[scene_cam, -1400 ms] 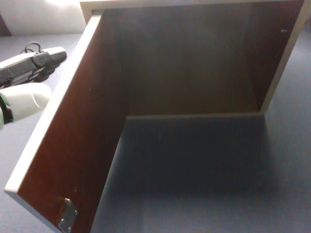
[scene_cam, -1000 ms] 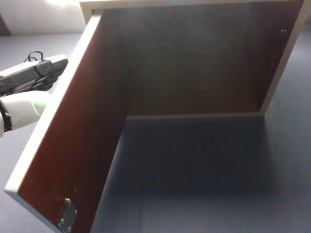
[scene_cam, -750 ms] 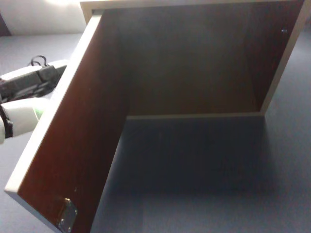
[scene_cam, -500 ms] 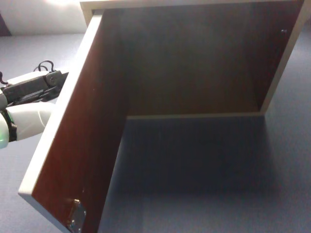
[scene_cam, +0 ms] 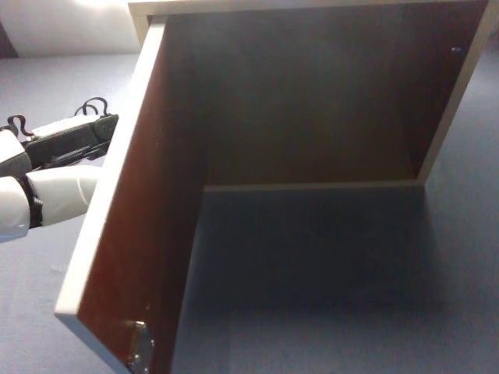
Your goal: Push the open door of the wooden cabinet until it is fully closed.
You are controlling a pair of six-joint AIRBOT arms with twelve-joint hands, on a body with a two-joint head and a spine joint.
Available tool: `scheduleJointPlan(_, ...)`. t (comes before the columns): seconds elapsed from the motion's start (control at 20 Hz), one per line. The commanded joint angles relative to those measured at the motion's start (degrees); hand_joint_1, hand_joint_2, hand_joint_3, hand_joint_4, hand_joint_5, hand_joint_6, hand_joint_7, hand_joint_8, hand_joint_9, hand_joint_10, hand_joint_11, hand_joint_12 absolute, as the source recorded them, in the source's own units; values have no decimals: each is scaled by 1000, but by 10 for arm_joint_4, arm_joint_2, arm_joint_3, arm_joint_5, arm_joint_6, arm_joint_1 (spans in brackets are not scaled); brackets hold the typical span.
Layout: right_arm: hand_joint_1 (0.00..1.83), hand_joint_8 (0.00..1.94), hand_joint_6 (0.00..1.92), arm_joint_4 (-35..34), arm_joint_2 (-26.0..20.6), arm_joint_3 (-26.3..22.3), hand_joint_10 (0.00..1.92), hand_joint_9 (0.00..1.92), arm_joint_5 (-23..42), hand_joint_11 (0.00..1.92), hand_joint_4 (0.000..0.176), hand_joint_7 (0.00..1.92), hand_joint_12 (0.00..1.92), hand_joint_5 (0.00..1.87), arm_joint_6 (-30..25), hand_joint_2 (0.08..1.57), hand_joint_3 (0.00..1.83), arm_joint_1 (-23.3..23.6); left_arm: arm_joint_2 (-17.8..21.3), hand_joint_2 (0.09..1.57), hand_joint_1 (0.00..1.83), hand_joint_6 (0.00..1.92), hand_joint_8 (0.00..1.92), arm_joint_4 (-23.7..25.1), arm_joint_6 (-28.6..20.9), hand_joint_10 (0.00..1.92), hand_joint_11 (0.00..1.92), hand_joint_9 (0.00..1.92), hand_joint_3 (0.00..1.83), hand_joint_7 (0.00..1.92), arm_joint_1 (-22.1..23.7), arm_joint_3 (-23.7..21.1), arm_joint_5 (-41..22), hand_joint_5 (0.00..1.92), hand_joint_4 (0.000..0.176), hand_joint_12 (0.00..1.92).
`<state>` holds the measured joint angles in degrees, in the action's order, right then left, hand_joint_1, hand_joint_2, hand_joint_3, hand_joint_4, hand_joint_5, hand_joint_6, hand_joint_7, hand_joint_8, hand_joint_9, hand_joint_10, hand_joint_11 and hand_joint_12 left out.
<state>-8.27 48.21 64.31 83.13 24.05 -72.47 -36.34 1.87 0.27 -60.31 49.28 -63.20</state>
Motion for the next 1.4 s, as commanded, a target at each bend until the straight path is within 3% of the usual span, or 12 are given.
scheduleJointPlan(0.0,448,0,1,-17,0,3,1,264,67,13,0,343,455,363,-5,1383,0,6,-3,1488,0,0,7,0,-3,8,90,114,10,120,9,2,-53,71,0,1)
scheduleJointPlan(0.55,474,3,3,-17,0,3,2,271,67,8,0,357,467,361,-5,1395,2,5,-50,1489,0,2,3,105,-3,4,50,76,2,59,109,30,14,6,0,6)
scheduleJointPlan(1.35,463,1,3,-16,3,6,3,276,68,29,0,349,444,362,-5,1399,0,5,-130,1536,0,14,8,175,-3,6,47,27,15,26,193,69,55,51,0,17)
